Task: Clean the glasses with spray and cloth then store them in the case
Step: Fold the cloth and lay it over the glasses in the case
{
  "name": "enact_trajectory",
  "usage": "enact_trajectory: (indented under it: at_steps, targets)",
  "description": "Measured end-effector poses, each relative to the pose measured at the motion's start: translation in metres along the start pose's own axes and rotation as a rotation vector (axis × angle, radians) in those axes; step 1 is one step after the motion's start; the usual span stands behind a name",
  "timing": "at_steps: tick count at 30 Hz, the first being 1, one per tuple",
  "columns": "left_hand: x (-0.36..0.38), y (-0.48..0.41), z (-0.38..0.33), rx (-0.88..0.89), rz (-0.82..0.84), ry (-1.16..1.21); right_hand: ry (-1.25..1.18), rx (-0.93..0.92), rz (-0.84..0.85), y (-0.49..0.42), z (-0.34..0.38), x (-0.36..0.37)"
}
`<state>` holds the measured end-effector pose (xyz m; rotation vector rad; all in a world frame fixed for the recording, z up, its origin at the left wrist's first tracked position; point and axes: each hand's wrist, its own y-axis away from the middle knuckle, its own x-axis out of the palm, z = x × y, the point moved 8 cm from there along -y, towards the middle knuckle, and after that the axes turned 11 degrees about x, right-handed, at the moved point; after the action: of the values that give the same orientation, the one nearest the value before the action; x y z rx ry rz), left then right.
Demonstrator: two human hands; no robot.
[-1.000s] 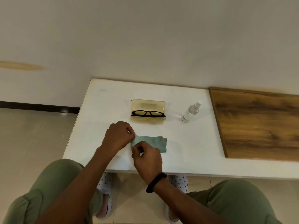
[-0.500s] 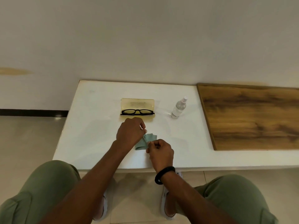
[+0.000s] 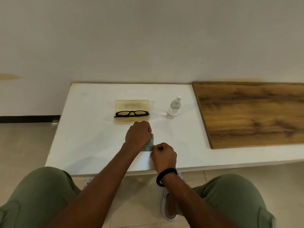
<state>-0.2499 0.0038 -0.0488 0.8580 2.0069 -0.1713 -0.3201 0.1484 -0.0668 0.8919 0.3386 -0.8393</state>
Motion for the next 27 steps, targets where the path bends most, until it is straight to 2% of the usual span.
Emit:
enact_trajectory:
  at_steps: [10, 16, 21, 23, 27]
  targets:
    - [0.003, -0.006, -0.002, 0.034, 0.002, 0.058, 0.050, 0.015, -0.021, -0.001, -0.002, -0.004]
    - [-0.009, 0.000, 0.003, 0.059, -0.023, 0.183, 0.037, 0.050, -0.006, -0.002, -0.007, -0.003]
    - [-0.037, 0.017, 0.010, 0.168, -0.001, 0.059, -0.043, 0.059, -0.013, -0.003, -0.007, -0.014]
    - [-0.042, 0.031, 0.016, 0.202, 0.038, -0.027, 0.056, -0.043, -0.023, -0.004, 0.008, -0.026]
    - [-0.041, 0.055, 0.031, 0.214, 0.051, -0.067, 0.482, -0.463, 0.002, -0.002, 0.053, -0.032]
